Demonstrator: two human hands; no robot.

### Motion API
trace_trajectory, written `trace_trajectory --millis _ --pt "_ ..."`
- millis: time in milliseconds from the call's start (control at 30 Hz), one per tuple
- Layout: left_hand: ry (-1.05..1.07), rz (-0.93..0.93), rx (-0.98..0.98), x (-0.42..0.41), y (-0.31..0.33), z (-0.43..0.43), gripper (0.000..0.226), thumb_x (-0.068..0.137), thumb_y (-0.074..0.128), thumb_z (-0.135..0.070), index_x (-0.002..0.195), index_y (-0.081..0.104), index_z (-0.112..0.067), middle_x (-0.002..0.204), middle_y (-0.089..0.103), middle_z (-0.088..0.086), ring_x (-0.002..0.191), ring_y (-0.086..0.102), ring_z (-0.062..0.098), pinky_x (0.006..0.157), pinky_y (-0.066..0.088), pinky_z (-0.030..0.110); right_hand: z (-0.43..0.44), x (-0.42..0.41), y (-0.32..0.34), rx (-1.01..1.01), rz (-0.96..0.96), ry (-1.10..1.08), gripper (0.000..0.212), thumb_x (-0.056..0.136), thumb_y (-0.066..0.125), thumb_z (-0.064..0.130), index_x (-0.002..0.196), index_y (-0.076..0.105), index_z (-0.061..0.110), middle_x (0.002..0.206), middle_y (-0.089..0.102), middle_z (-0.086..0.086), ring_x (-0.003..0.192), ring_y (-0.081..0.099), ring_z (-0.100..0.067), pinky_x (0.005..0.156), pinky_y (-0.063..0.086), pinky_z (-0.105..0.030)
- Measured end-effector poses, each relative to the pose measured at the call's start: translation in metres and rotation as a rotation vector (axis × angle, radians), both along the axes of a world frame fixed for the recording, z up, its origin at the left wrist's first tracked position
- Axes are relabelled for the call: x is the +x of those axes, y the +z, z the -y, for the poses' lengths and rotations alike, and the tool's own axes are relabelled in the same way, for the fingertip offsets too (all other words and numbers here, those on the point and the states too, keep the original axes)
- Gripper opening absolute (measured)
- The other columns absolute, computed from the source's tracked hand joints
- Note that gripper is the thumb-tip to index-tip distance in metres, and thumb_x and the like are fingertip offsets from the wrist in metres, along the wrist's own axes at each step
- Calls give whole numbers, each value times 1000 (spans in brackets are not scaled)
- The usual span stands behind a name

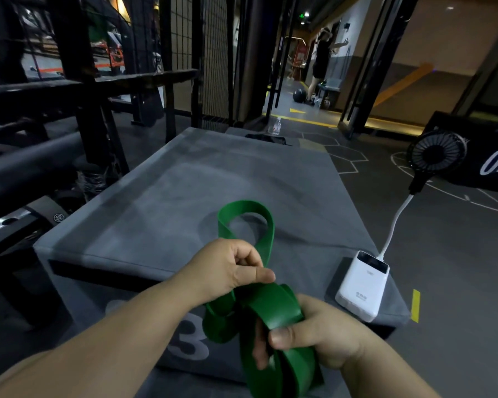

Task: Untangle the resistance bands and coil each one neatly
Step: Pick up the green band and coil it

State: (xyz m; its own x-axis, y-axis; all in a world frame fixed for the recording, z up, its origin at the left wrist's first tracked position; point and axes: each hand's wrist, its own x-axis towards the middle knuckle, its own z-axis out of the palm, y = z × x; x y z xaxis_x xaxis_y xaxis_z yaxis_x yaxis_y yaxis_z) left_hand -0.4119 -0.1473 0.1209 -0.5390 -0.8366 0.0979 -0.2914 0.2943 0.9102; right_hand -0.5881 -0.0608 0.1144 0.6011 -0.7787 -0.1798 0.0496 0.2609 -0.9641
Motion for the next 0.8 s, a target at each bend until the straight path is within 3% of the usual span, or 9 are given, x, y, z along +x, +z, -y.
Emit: trace_trajectory --millis 133,267,333,433,567,700,800 --pt "85 16 -90 -3 -1 0 37 68 75 -58 82 67 -24 78 69 -4 73 64 10 76 50 30 1 -6 2 3 116 -79 32 67 85 28 85 70 7 66 68 -10 56 65 -19 61 52 -27" --pt "-215 -97 190 7 2 -4 55 72 73 -51 119 53 -29 113 67 -5 106 63 7 91 52 27 5 -21 6 -3 287 -204 30 67 86 33 81 71 11 57 59 -4 46 55 -16 57 47 -28" --pt "-257 -54 165 9 -3 -4 66 72 74 -48 128 43 -31 121 63 -9 113 60 6 98 50 33 8 -27 7 -5 348 -223 32 72 82 40 81 70 12 55 55 0 43 51 -13 57 46 -29" --pt "-74 -6 76 6 -7 -2 55 69 68 -58 115 42 -42 121 57 -13 114 55 4 102 46 38 11 -29 7 -2 341 -239 41 74 77 53 78 69 13 50 52 2 38 47 -10 57 47 -29" --pt "104 -165 137 3 -11 -1 54 62 67 -66 103 50 -37 115 59 -2 108 59 13 100 47 43 11 -30 6 21 350 -262 46 72 75 60 74 69 14 46 51 4 35 46 -9 55 46 -27" --pt "91 -298 305 1 -12 -3 53 69 70 -63 104 53 -28 112 63 11 104 65 23 103 43 52 15 -40 3 51 518 -69 47 97 47 51 91 65 8 60 63 2 50 60 -11 68 51 -31" --pt "81 -298 367 -4 -4 -9 50 76 65 -62 105 55 -22 115 62 18 110 60 29 100 45 45 17 -46 1 49 594 -25 52 103 36 46 96 62 2 70 67 -4 59 65 -16 76 51 -35"
